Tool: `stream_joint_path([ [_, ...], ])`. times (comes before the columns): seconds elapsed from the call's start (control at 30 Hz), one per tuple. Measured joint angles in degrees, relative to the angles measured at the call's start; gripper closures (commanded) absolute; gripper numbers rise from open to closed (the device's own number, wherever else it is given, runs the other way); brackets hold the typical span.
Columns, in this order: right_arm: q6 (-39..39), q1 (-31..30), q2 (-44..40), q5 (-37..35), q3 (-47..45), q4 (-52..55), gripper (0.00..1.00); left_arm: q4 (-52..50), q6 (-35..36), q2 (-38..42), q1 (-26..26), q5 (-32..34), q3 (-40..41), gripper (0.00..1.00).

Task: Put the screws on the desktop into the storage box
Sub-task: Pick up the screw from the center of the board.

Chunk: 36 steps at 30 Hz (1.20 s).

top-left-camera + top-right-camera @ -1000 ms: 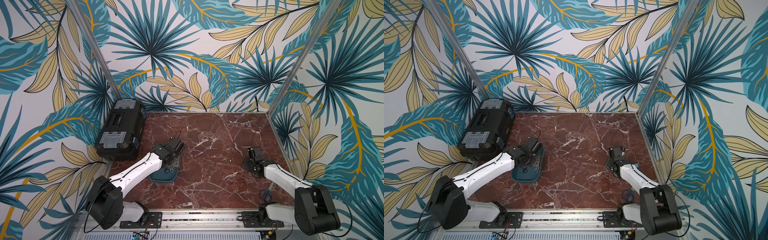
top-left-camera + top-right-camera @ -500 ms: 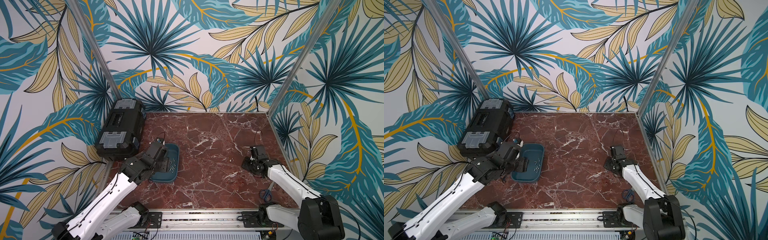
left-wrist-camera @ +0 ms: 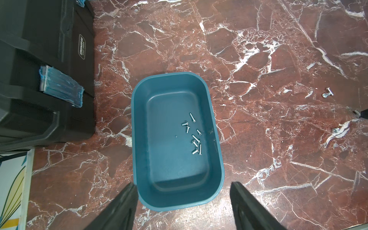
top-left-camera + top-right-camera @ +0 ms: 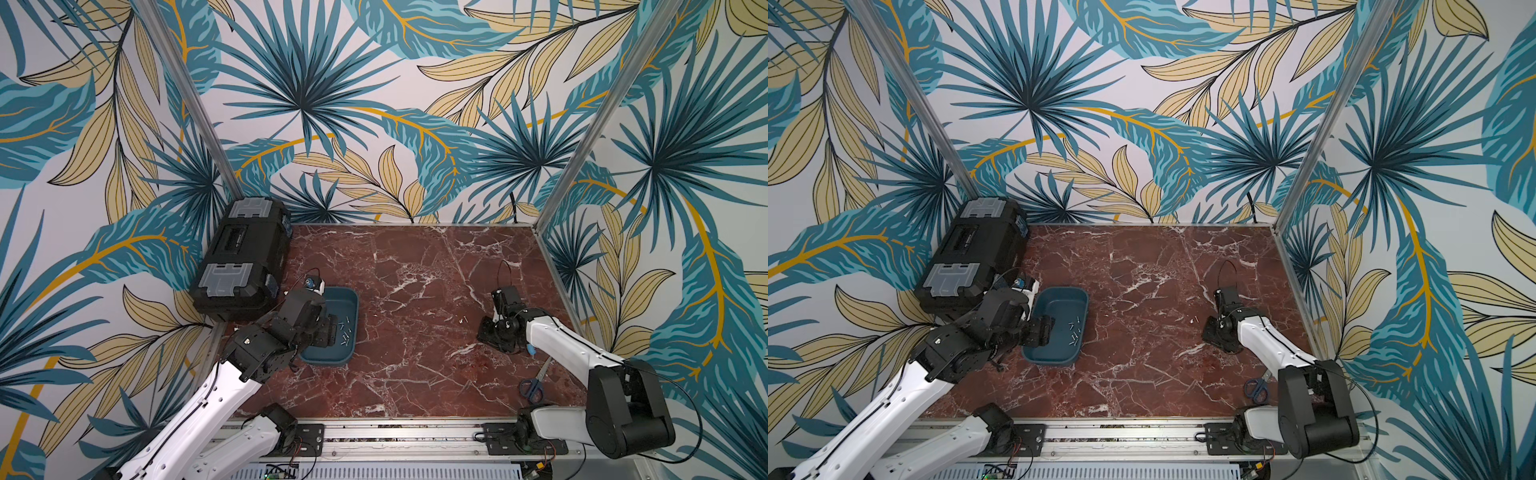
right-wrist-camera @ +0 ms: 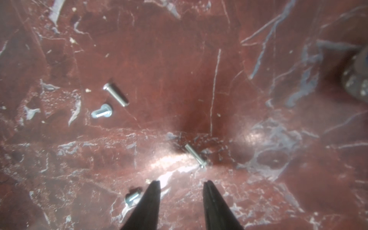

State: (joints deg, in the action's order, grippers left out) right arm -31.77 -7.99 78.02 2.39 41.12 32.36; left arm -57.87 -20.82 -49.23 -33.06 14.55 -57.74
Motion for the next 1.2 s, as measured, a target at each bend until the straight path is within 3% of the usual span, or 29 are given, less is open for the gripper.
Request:
stream_joint_path([
  [0.23, 2.21, 0.0, 5.64, -4.35, 4.81, 1.9, 0.59, 0.0, 0.0, 0.0, 0.0, 0.0, 0.0, 0.22],
  [0.47, 3.8, 0.0, 12.09, -4.24, 7.56, 2.43, 0.6, 0.02, 0.0, 0.0, 0.02, 0.02, 0.11, 0.22],
  [0.77, 4.52, 0.0, 12.37, -2.25, 7.78, 2.47, 0.69, 0.0, 0.0, 0.11, 0.02, 0.02, 0.24, 0.22],
  [1.2, 4.39, -0.44, 11.39, -1.29, 6.64, 2.58, 0.74, 0.0, -0.02, 0.11, 0.02, 0.52, 0.26, 0.22],
])
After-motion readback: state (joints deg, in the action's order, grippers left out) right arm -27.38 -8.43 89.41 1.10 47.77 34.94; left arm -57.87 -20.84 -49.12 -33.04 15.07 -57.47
